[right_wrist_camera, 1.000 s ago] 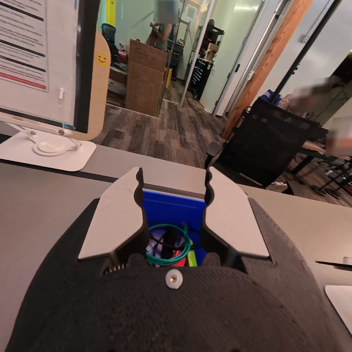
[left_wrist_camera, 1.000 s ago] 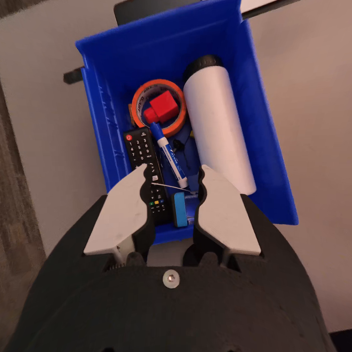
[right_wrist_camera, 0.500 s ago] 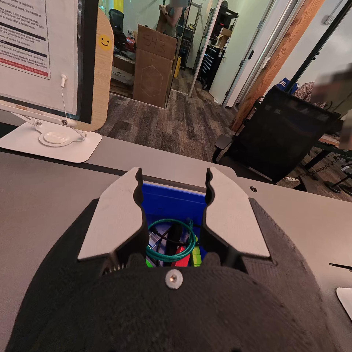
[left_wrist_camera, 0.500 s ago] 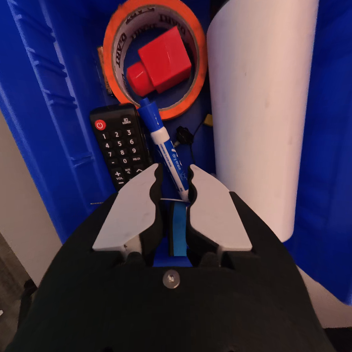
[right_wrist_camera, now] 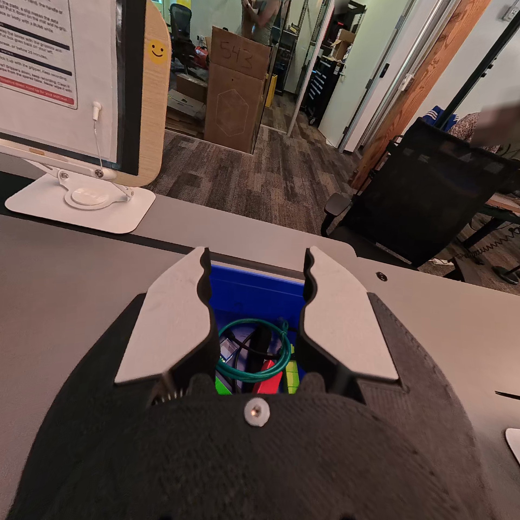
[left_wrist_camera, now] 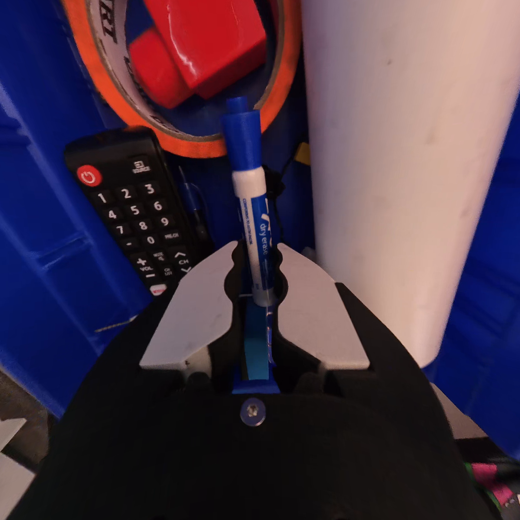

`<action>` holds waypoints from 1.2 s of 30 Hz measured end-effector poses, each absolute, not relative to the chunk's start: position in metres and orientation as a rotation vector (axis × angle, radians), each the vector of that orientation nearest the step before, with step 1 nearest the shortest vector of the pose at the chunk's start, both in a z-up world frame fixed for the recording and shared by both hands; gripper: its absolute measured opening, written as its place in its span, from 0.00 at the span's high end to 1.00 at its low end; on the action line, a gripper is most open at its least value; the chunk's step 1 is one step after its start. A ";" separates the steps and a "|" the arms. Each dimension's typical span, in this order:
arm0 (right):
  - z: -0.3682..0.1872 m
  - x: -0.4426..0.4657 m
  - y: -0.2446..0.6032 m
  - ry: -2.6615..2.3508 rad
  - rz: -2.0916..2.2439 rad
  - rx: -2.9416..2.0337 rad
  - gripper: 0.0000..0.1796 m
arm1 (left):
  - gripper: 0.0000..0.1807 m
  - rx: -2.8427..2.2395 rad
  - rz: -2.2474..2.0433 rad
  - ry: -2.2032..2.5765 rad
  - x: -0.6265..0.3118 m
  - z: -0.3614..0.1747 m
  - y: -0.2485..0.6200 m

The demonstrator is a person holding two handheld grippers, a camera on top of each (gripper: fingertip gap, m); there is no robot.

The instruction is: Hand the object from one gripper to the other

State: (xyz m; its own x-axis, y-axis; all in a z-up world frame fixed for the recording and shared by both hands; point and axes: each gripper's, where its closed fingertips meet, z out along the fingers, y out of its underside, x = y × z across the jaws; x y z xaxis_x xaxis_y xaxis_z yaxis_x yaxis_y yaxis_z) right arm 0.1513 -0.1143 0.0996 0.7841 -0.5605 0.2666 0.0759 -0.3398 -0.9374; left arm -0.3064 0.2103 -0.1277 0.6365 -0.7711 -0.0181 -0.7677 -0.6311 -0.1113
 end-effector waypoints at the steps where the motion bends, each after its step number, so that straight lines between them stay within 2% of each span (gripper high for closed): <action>1: 0.099 0.150 -0.113 0.367 -0.684 -1.815 0.64 | 0.90 -2.720 -0.067 1.287 -0.305 -0.121 0.211; 7: 0.103 0.133 -0.098 0.244 -0.728 -1.808 0.64 | 0.89 -2.429 -0.286 1.298 -0.277 -0.052 0.196; 14: 0.111 0.059 -0.057 -0.238 -0.805 -1.714 0.65 | 0.90 -1.857 -0.871 1.596 -0.204 0.041 0.097; 18: 0.086 -0.061 -0.041 -0.764 -0.387 -1.601 0.65 | 0.90 -1.538 -1.144 1.830 -0.187 0.072 0.021; 23: 0.107 -0.148 -0.057 -0.774 0.331 -1.413 0.65 | 0.90 -1.292 -1.383 1.968 -0.184 0.097 -0.045; 24: 0.116 -0.155 -0.062 -0.726 0.475 -1.367 0.67 | 0.90 -1.273 -1.386 1.977 -0.184 0.099 -0.050; 29: 0.140 -0.151 -0.065 -0.512 0.899 -1.234 0.88 | 0.90 -1.234 -1.381 1.983 -0.183 0.103 -0.061; 36: 0.130 -0.152 -0.062 -0.520 0.970 -1.276 0.88 | 0.90 -1.257 -1.405 1.948 -0.181 0.105 -0.055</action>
State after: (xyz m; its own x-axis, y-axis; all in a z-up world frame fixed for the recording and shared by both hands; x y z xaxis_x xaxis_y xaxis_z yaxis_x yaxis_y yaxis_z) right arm -0.1518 -0.0617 0.1302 0.5246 0.8322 -0.1794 -0.3118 -0.0083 -0.9501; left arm -0.1812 -0.0546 0.1050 -0.4982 -0.8525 0.1585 -0.4198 0.0772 -0.9043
